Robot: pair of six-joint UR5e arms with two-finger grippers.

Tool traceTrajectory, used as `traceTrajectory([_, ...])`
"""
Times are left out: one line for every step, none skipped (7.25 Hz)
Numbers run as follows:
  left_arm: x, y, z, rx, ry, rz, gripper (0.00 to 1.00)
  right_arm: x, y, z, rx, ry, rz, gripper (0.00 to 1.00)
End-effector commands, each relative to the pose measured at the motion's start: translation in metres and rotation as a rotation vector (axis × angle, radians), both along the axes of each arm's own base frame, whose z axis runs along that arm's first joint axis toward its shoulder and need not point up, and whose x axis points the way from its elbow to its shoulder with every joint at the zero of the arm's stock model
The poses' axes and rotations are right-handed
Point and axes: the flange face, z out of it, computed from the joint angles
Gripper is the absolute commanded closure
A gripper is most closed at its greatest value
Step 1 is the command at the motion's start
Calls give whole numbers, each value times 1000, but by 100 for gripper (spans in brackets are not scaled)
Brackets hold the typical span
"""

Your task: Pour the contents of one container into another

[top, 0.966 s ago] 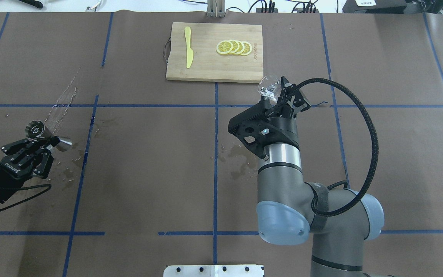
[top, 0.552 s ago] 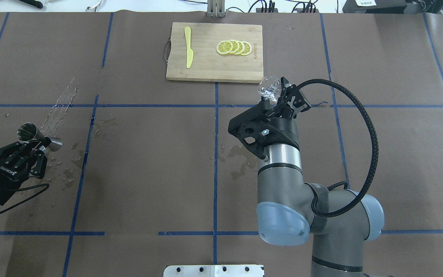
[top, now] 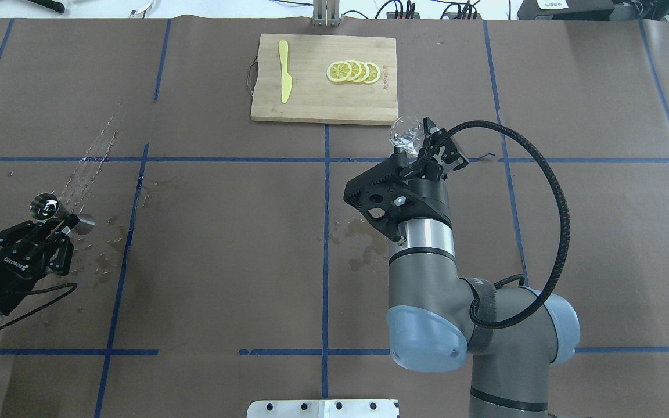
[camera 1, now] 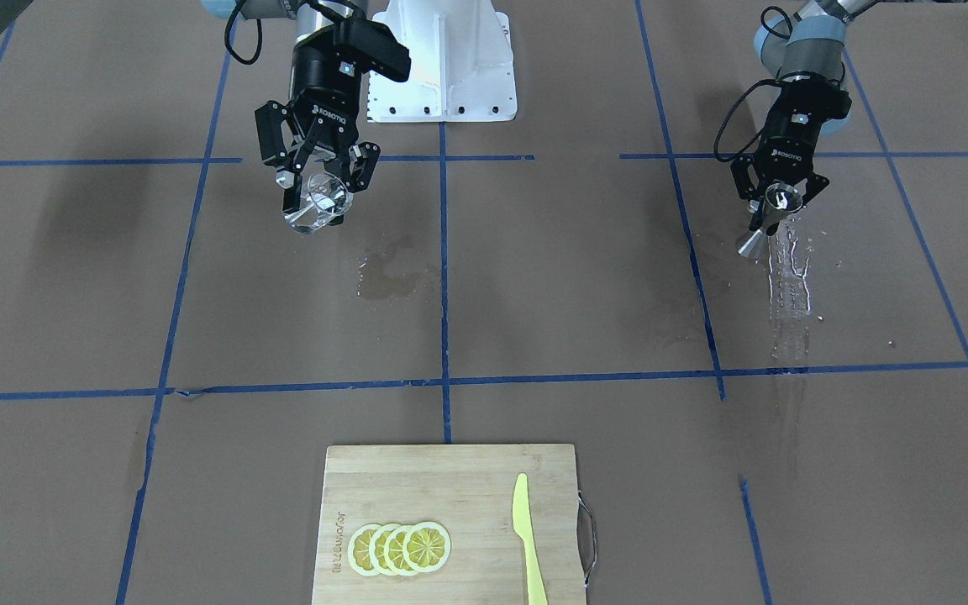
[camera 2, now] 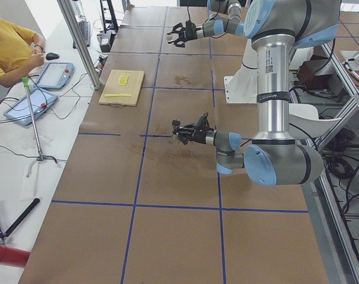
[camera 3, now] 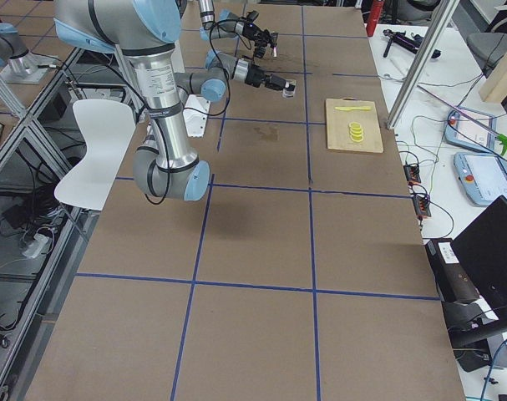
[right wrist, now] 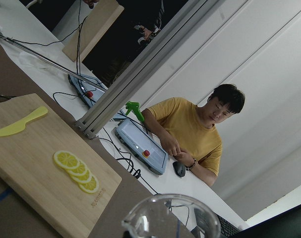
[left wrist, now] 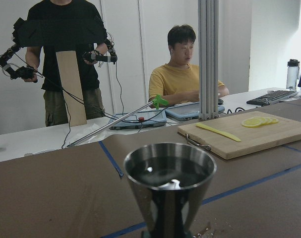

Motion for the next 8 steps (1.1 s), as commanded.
traceTrajectory([10, 6, 9, -29, 29, 32, 100, 0, 0, 0, 0, 3, -1, 100])
traceTrajectory([16, 7, 7, -32, 38, 39, 100, 0, 0, 1, 0, 5, -1, 100])
traceTrajectory([19, 9, 8, -70, 106, 55, 100, 0, 0, 0, 0, 4, -1, 100])
traceTrajectory([25, 10, 12, -78, 111, 61, 100, 0, 0, 0, 0, 4, -1, 100])
traceTrajectory([32, 9, 16, -80, 104, 59, 100, -2, 1, 1, 0, 5, -3, 100])
traceTrajectory([36, 8, 19, -81, 96, 59, 100, -2, 1, 1, 0, 5, -3, 100])
traceTrajectory([38, 8, 18, -80, 99, 57, 100, -2, 1, 1, 0, 5, -3, 100])
traceTrajectory([41, 7, 19, -84, 80, 56, 100, -2, 1, 1, 0, 5, -4, 100])
